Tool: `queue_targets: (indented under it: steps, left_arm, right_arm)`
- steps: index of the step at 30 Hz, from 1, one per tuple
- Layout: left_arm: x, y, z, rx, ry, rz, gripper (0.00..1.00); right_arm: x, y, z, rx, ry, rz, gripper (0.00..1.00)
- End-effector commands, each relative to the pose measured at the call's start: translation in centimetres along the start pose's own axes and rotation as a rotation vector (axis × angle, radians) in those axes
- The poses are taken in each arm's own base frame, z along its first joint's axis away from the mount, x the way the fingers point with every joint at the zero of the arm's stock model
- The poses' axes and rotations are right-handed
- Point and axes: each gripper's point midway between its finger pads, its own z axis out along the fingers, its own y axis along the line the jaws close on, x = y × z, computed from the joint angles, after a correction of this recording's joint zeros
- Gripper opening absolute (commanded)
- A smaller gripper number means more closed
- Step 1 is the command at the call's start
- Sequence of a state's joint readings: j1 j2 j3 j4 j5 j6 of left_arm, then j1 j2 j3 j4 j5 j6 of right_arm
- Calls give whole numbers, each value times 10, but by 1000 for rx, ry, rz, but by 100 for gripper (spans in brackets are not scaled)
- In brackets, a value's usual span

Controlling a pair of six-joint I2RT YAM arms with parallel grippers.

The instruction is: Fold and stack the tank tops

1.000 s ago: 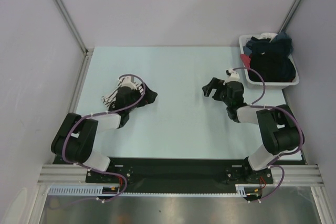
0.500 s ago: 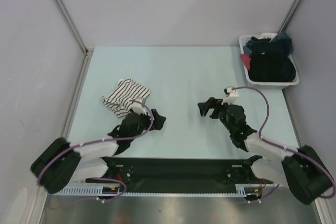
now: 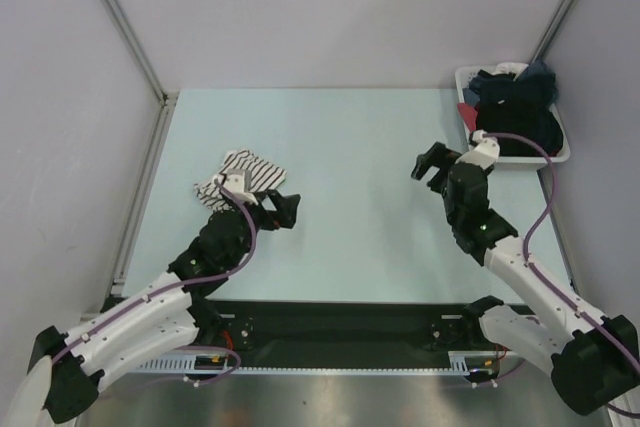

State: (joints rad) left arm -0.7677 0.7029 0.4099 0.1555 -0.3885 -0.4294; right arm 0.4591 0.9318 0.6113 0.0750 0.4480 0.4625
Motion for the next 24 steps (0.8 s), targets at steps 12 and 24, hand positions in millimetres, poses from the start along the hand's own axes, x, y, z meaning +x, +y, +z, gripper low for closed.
queue_targets:
  steps: [12,24]
  left_arm:
    - [14,-52,66,96,154,101,100]
    - [45,-53,78,134,197,143,97]
  right_arm:
    - [-77,-118,32,478,-40,165,100]
    - [-96,-186,107,696,27,306,83]
